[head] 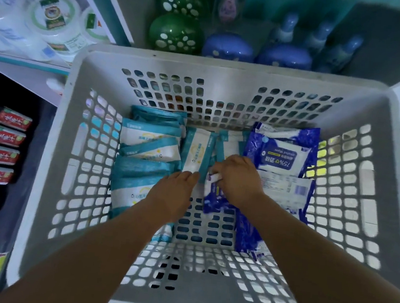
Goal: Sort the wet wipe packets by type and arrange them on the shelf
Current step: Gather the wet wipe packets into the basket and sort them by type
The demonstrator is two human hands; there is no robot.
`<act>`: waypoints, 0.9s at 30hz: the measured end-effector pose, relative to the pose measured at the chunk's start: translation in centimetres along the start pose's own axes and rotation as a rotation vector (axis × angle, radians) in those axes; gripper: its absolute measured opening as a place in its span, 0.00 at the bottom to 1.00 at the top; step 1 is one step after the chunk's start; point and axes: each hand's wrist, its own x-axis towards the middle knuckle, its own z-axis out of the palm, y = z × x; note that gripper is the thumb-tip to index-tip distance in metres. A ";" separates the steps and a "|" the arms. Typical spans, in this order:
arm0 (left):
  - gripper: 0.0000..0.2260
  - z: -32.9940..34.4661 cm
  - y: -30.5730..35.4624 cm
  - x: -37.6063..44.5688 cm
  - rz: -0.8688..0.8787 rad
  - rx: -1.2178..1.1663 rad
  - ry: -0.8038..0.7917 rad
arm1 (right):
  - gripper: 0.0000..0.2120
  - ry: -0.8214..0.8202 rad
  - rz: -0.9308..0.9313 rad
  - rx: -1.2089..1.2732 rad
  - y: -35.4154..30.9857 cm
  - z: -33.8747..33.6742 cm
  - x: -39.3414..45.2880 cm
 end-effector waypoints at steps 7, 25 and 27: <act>0.32 -1.8 3.4 1.0 -0.104 -0.603 0.196 | 0.11 0.236 0.445 0.595 0.9 -4.4 -3.1; 0.43 0.3 11.7 4.2 -0.093 -0.584 0.045 | 0.43 -0.135 0.218 -0.161 4.1 -3.4 -8.0; 0.43 0.0 11.4 4.7 -0.050 -0.656 0.054 | 0.42 -0.178 0.235 -0.171 4.3 -3.5 -7.2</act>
